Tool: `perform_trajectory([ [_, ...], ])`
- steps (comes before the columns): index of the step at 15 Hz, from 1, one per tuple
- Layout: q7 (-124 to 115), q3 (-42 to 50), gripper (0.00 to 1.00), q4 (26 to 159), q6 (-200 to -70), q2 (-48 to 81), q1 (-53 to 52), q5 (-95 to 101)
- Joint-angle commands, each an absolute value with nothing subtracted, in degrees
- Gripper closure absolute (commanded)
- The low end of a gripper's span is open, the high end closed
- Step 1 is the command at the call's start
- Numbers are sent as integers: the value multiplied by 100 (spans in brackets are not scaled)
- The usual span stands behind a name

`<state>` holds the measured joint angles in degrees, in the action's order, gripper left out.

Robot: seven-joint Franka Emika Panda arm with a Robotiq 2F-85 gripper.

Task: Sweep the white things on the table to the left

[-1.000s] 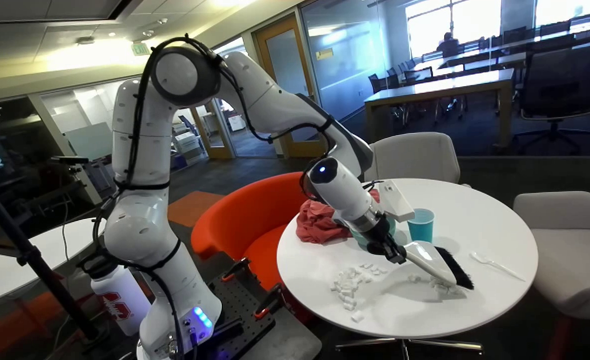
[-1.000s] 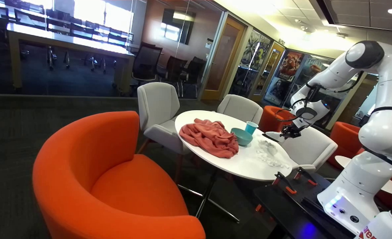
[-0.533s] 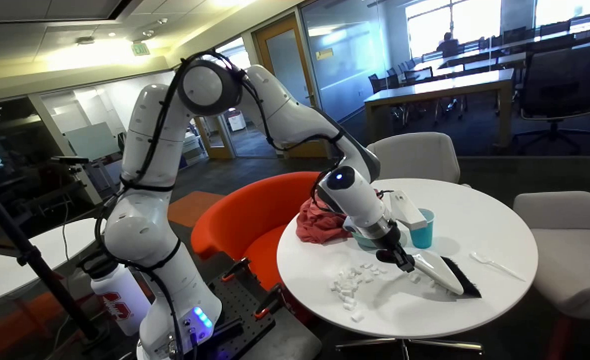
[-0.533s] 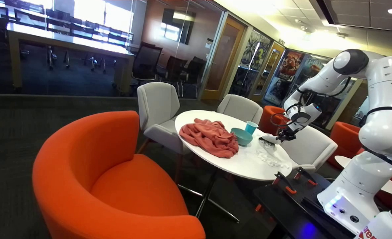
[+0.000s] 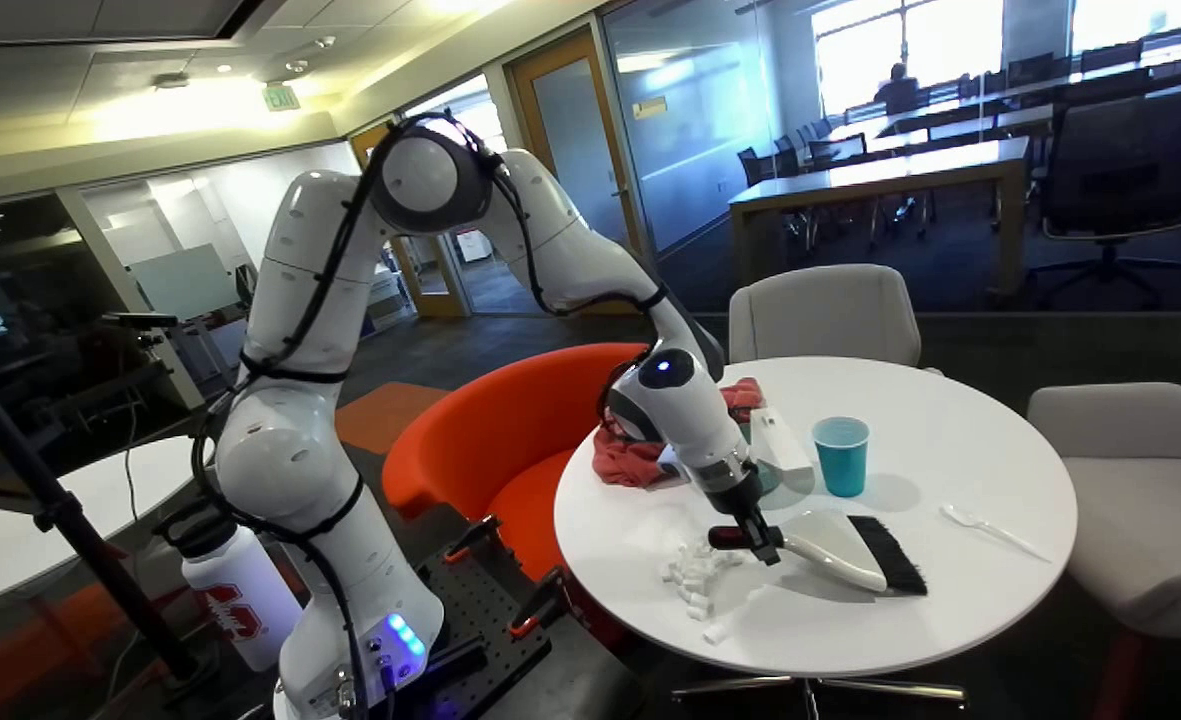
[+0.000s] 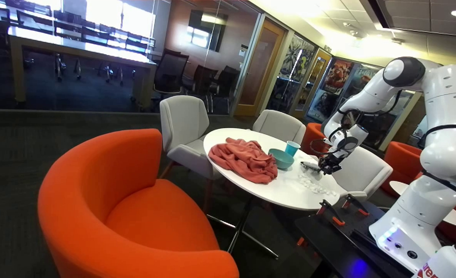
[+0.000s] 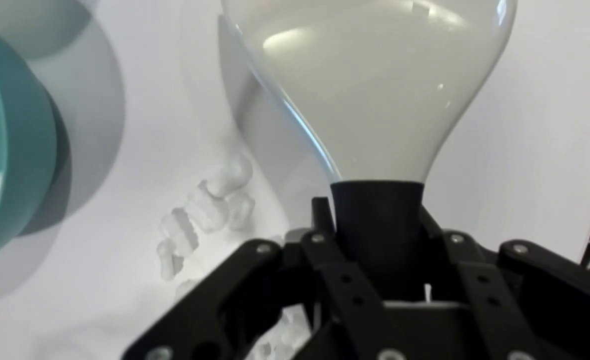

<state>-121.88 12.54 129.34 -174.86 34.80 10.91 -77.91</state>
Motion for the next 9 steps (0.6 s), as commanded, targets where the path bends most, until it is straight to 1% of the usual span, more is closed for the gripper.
perform_trajectory([
  [1, -12913, 1463, 86, 13855, -17531, 2934, 505, -7362],
  [9, -14254, 1910, 86, 15489, -17576, 1947, -1003, -6766],
])
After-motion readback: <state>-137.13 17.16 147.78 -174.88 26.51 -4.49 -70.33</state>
